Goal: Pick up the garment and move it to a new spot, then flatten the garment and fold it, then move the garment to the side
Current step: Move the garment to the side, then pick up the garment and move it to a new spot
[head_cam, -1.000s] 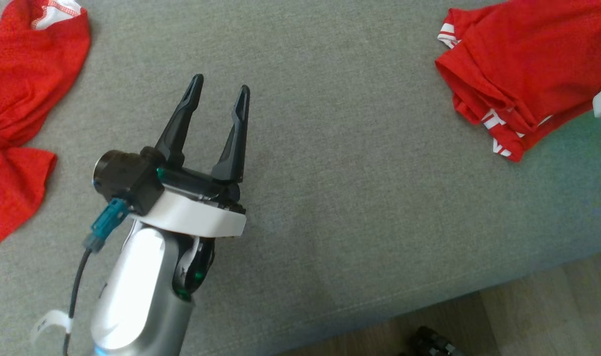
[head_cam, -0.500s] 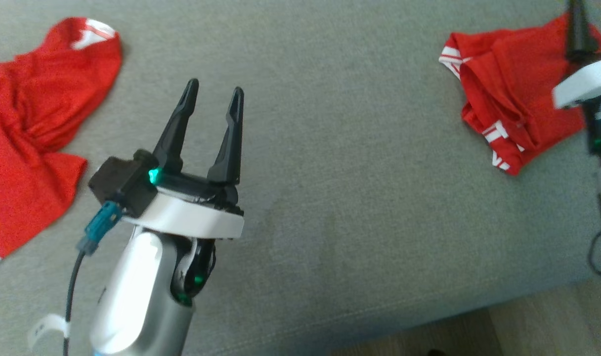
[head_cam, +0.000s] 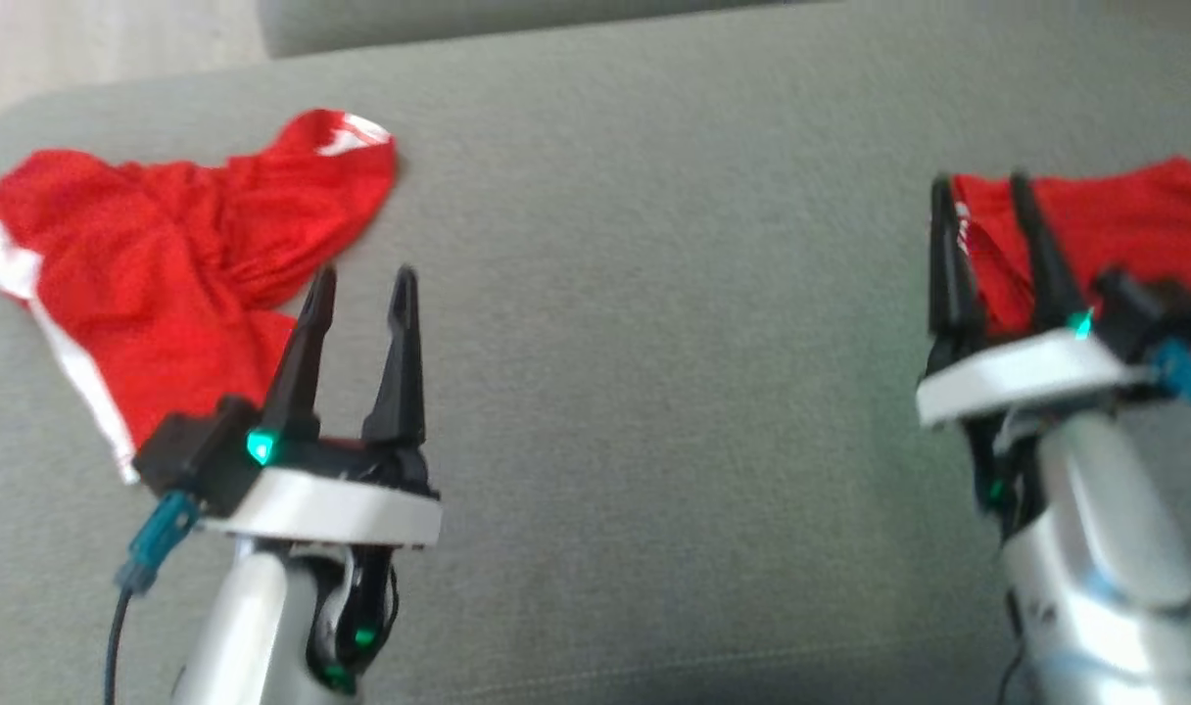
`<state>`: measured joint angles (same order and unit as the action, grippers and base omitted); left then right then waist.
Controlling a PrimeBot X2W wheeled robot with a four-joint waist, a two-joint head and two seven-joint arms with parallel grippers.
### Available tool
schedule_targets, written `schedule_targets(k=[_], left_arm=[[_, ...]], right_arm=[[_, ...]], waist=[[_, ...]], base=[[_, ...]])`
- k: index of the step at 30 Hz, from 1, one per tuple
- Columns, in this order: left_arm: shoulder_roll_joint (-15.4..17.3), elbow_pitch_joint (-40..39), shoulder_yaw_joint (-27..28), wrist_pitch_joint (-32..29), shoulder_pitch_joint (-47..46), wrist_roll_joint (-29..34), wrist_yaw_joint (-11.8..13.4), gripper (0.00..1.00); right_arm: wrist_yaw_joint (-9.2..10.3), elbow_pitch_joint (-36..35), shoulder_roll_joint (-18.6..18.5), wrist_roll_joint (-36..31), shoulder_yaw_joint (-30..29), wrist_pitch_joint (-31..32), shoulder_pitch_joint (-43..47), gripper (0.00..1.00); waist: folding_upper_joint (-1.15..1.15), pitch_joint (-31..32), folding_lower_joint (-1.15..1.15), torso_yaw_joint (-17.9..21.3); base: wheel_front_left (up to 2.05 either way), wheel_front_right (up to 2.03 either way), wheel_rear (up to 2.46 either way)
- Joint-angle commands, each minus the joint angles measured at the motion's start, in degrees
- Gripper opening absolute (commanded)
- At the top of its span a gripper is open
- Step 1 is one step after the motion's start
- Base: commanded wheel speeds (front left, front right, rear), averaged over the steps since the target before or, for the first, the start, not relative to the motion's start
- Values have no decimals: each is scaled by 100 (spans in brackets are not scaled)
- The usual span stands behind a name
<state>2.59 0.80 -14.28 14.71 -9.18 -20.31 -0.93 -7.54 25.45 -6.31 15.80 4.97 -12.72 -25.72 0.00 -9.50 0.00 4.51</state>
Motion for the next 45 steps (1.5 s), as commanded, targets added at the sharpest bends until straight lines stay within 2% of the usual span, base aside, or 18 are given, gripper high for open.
schedule_targets(k=[1, 6, 16, 27, 45], left_arm=[[29, -230, 227, 29, -50, -10, 35, 100], [29, -233, 286, 29, 314, 11, 51, 100], [29, -112, 252, 29, 646, -69, 67, 100], [29, -100, 257, 29, 707, -77, 144, 100], [29, -89, 241, 29, 689, -109, 132, 100]], right_arm=[[5, -256, 102, -26, 30, -84, 66, 100], [5, -568, 328, -351, -120, -187, 876, 100], [5, -1022, 342, -195, -41, -226, 1552, 100], [5, -1153, 343, -118, -49, -227, 1704, 100], [5, -1126, 343, -83, -3, -228, 1680, 100]], waist=[[0, 227, 0, -210], [0, 518, 0, -380], [0, 694, 0, -412], [0, 702, 0, -393], [0, 692, 0, -405]], base=[[0, 0, 0], [0, 0, 0], [0, 0, 0], [0, 0, 0], [0, 0, 0]])
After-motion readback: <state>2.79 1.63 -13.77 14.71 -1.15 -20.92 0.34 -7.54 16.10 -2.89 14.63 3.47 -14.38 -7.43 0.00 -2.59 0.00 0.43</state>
